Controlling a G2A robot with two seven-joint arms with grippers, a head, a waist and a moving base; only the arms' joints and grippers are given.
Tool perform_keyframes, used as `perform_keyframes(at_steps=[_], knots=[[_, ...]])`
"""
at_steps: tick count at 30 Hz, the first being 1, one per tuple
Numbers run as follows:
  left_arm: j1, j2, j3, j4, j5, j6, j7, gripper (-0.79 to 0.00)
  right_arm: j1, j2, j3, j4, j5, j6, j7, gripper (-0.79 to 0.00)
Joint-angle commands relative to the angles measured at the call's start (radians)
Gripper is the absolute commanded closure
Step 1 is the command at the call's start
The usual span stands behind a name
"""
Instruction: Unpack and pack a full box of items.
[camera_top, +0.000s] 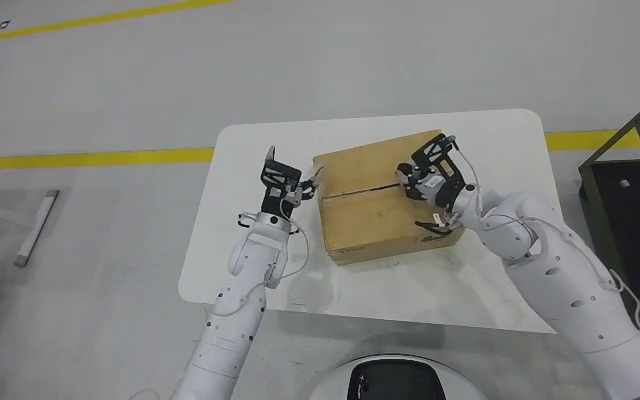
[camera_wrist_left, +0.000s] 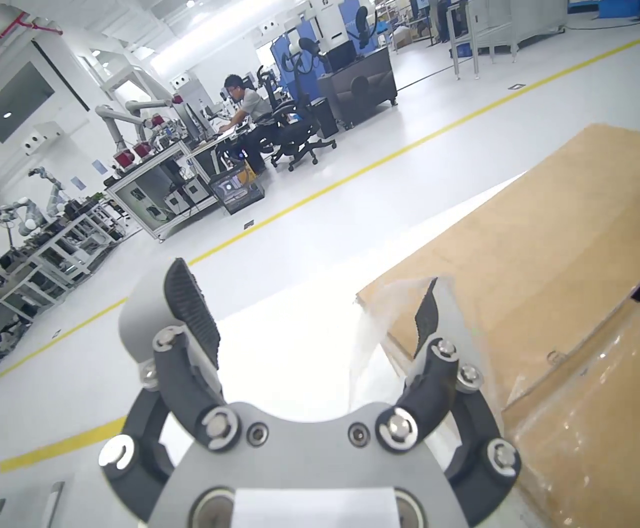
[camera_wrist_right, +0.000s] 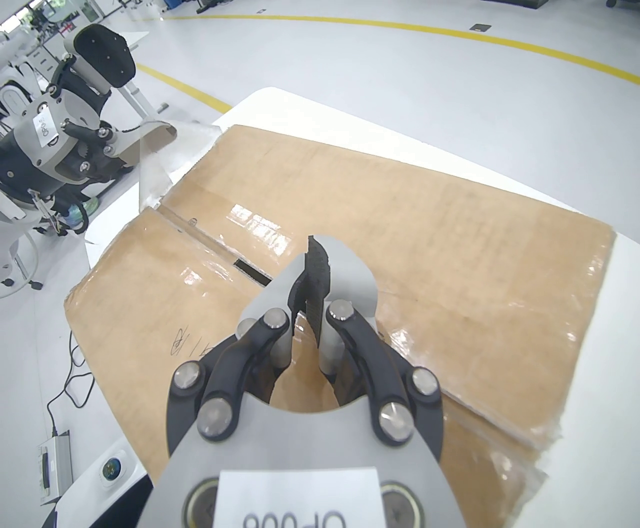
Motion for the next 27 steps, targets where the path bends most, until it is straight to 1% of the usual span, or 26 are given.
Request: perform_keyframes(at_steps=[1,9,18,21,24,25,27], knots=[[-0.011,-0.004,0.012,0.003,0.003,-0.013,0.003,-0.785,-0.001,0.0,0.004,-0.002,0.003,0.003,0.0,0.0],[-0.035,-0.016,0.046,-0.005,0.007,-0.053,0.006,-0.785,-0.012,0.002,0.029,-0.02,0.008,0.022,-0.011,0.0],[-0.028,-0.026,0.087,-0.043,0.039,-0.096,0.0,-0.785,-0.018,0.006,0.101,-0.07,0.038,0.113,-0.048,0.0],[-0.027,-0.029,0.097,-0.065,0.057,-0.102,-0.002,-0.785,-0.026,0.009,0.137,-0.09,0.048,0.136,-0.049,-0.034],[-0.021,-0.028,0.092,-0.101,0.081,-0.103,0.002,-0.785,-0.038,0.015,0.176,-0.113,0.048,0.149,-0.039,-0.095],[-0.018,-0.027,0.087,-0.11,0.083,-0.103,0.002,-0.785,-0.041,0.016,0.183,-0.118,0.049,0.15,-0.037,-0.129],[-0.008,-0.023,0.066,-0.134,0.091,-0.096,-0.004,-0.785,-0.052,0.019,0.201,-0.133,0.054,0.148,-0.028,-0.135]])
